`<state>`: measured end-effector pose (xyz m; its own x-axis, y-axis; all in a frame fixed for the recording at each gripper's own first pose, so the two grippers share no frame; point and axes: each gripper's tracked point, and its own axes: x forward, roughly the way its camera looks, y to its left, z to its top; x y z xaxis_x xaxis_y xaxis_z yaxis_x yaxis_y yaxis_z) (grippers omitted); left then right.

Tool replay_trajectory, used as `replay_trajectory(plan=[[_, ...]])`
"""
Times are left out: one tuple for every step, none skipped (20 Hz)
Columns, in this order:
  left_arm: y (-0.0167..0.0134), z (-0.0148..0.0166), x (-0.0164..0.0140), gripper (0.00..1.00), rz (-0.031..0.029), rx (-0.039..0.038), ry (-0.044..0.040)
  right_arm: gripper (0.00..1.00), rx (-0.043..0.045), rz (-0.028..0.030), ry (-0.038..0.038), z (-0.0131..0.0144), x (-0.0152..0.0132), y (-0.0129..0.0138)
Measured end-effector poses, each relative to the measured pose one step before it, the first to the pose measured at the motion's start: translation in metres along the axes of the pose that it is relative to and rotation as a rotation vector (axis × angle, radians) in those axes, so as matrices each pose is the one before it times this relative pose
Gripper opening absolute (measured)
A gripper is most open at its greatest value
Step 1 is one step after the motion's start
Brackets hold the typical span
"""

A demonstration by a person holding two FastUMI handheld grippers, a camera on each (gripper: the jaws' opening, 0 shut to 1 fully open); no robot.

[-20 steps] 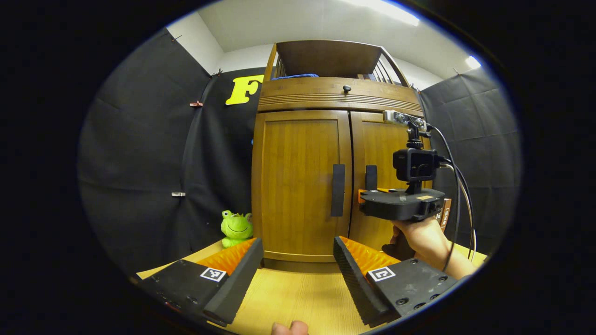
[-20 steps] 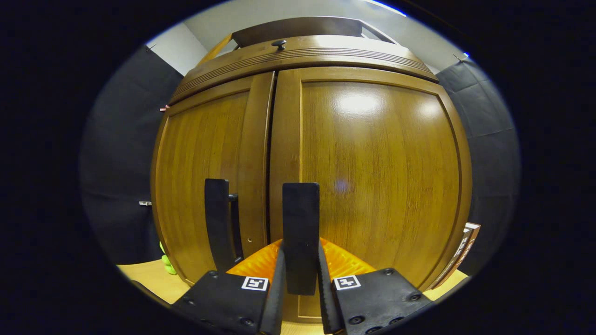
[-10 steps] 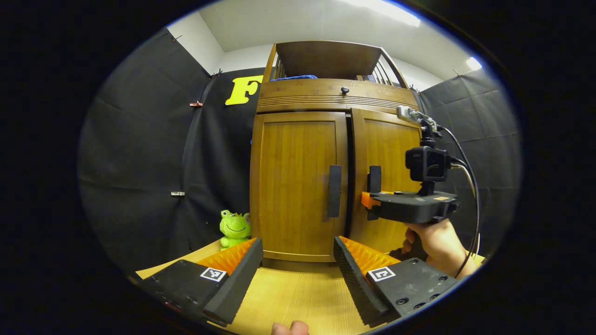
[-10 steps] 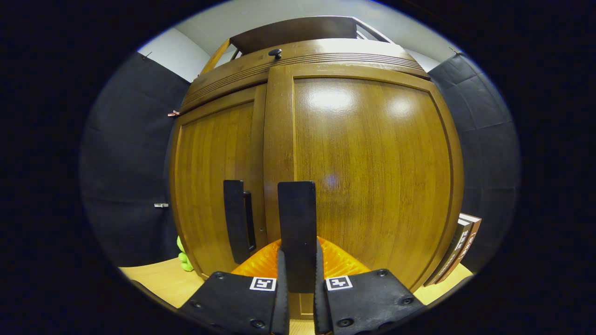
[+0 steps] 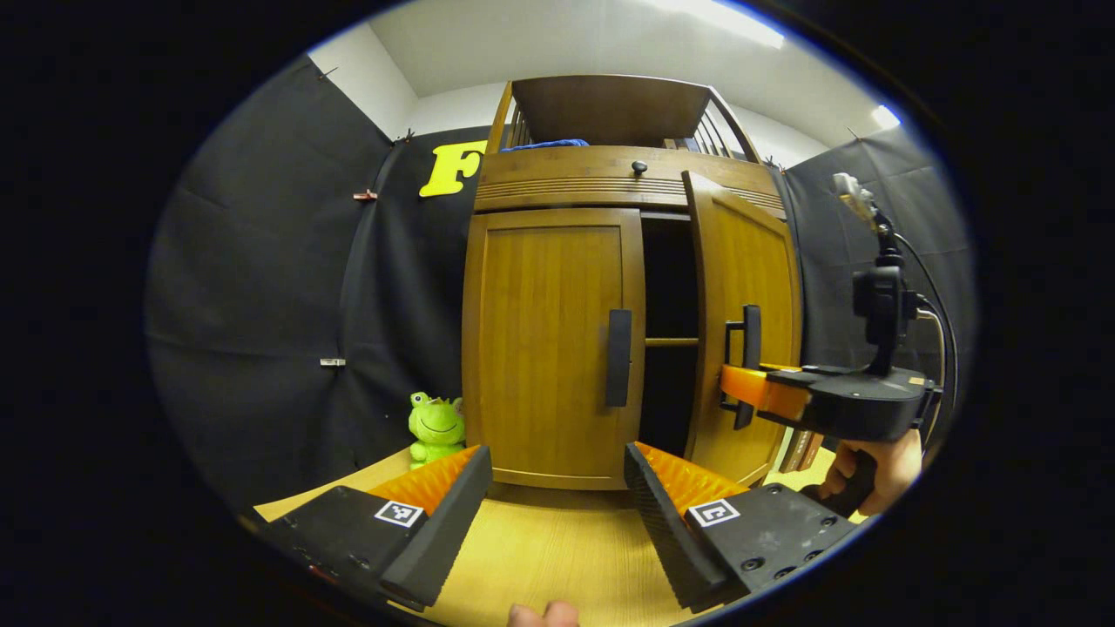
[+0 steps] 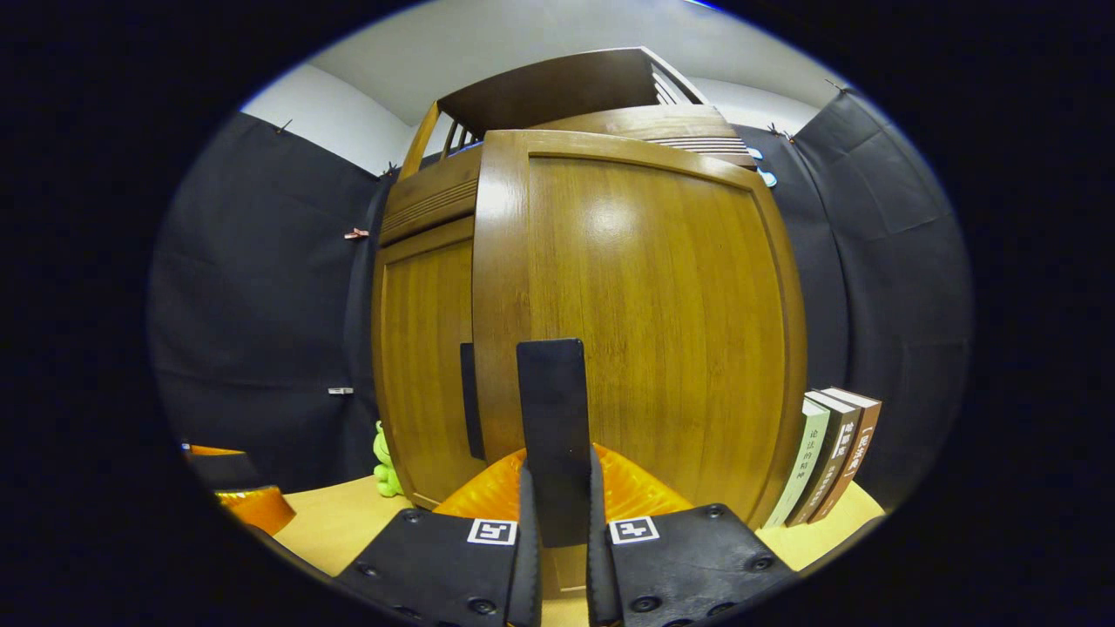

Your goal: Open the right door of the double-door shoe cabinet with the right hand, and open the left door with the left hand.

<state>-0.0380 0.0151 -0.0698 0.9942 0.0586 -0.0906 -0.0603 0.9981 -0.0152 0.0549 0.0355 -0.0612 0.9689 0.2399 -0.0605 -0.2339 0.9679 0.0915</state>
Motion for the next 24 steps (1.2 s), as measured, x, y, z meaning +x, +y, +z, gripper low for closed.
replay_trajectory(plan=[[-0.00304,0.00104,-0.00131,0.93,0.00123,0.00428,-0.00517,0.19,-0.00213,0.00374,0.00053,0.00102,-0.00846,-0.00323],[-0.0031,0.00174,-0.00058,0.93,-0.00059,0.00115,-0.00299,0.19,0.0007,0.00085,0.00139,0.00213,-0.00816,-0.0034],[-0.00346,0.00044,-0.00015,0.94,-0.00326,-0.00168,-0.00125,0.19,-0.00063,-0.00065,-0.00137,0.00202,-0.00868,-0.00406],[-0.00351,0.00096,-0.00128,0.93,-0.0034,-0.00185,-0.00017,0.19,0.00144,-0.00256,0.00093,0.00241,-0.00873,-0.00459],[-0.00287,0.00037,-0.00059,0.94,-0.00364,0.00063,-0.00184,0.19,0.00208,-0.00394,0.00197,0.00076,-0.00873,-0.00447],[-0.00365,0.00238,-0.0005,0.93,-0.00308,0.00267,-0.00269,0.19,0.00147,-0.00717,-0.00193,0.00192,-0.0086,-0.00622],[-0.00301,0.00099,-0.0008,0.93,-0.00242,0.00323,-0.00313,0.19,0.00004,-0.00955,-0.0024,0.00223,-0.00802,-0.00593],[-0.00427,0.00197,0.00011,0.93,-0.00515,0.00254,-0.00251,0.19,-0.00398,-0.01013,-0.00448,0.00245,-0.00806,-0.00677],[-0.00418,0.00062,-0.00091,0.93,-0.00426,0.00117,-0.00152,0.19,-0.00256,-0.0122,-0.00168,0.0016,-0.00785,-0.00685],[-0.00407,0.00125,-0.00059,0.95,-0.00527,0.00015,-0.00192,0.29,0.00101,-0.0144,-0.0027,0.00231,-0.00661,-0.00791],[-0.00369,-0.00057,-0.00054,0.94,-0.00544,0.00004,0.00045,0.23,0.00252,-0.01513,-0.00421,0.00195,-0.0067,-0.00837],[-0.00392,0.00237,0.00054,0.94,-0.00433,0.00031,-0.00266,0.23,0.00421,-0.01546,-0.00552,0.00212,-0.00552,-0.00862],[-0.00352,0.00049,-0.00083,0.94,-0.00362,0.00106,-0.00207,0.23,0.00245,-0.01593,-0.00378,0.00315,-0.00594,-0.00854],[-0.00323,0.00121,0.00031,0.94,-0.00486,0.00071,-0.00202,0.23,-0.00203,-0.01595,-0.00302,0.00252,-0.00454,-0.00933],[-0.00323,-0.00038,-0.00085,0.94,-0.00502,0.00051,-0.00153,0.23,-0.00697,-0.01768,0.0011,0.00187,-0.00376,-0.00999],[-0.00318,0.00083,-0.00073,0.94,-0.00288,-0.00037,-0.00018,0.18,-0.01404,-0.01845,0.00103,0.00203,-0.00341,-0.0098],[-0.00352,-0.00023,-0.00058,0.94,-0.00392,0.0001,-0.00076,0.17,-0.01757,-0.01941,-0.00418,0.00725,-0.00823,-0.00574],[-0.00332,0.00082,0.00073,0.94,-0.00332,0.00083,-0.00184,0.17,-0.02035,-0.02016,0.00345,0.00258,-0.00184,-0.01009],[-0.00326,0.00116,0.00074,0.94,-0.00357,0.00036,-0.00119,0.22,-0.01532,-0.01755,0.00078,-0.00018,-0.00097,-0.00941],[-0.00283,0.00128,0.00098,0.94,-0.00335,0.0002,-0.00046,0.17,-0.00378,-0.01458,0.00102,0.00121,-0.00099,-0.00878],[-0.00366,0.00017,0.0004,0.94,-0.00424,-0.00044,-0.00071,0.13,0.00274,-0.01597,0.00182,0.0004,0.0,-0.00932],[-0.00302,0.00091,0.00175,0.95,-0.00471,-0.00105,0.00074,0.17,0.00848,-0.00347,0.00165,0.00059,-0.00043,-0.00617],[-0.00385,-0.00119,0.00079,0.94,-0.00486,-0.00137,0.00108,0.17,0.00804,-0.00248,0.00483,0.00007,-0.00122,-0.00558],[-0.00303,0.00077,0.00101,0.95,-0.00472,0.00081,0.00193,0.07,0.00263,-0.00077,0.00336,-0.00086,-0.00226,-0.00528]])
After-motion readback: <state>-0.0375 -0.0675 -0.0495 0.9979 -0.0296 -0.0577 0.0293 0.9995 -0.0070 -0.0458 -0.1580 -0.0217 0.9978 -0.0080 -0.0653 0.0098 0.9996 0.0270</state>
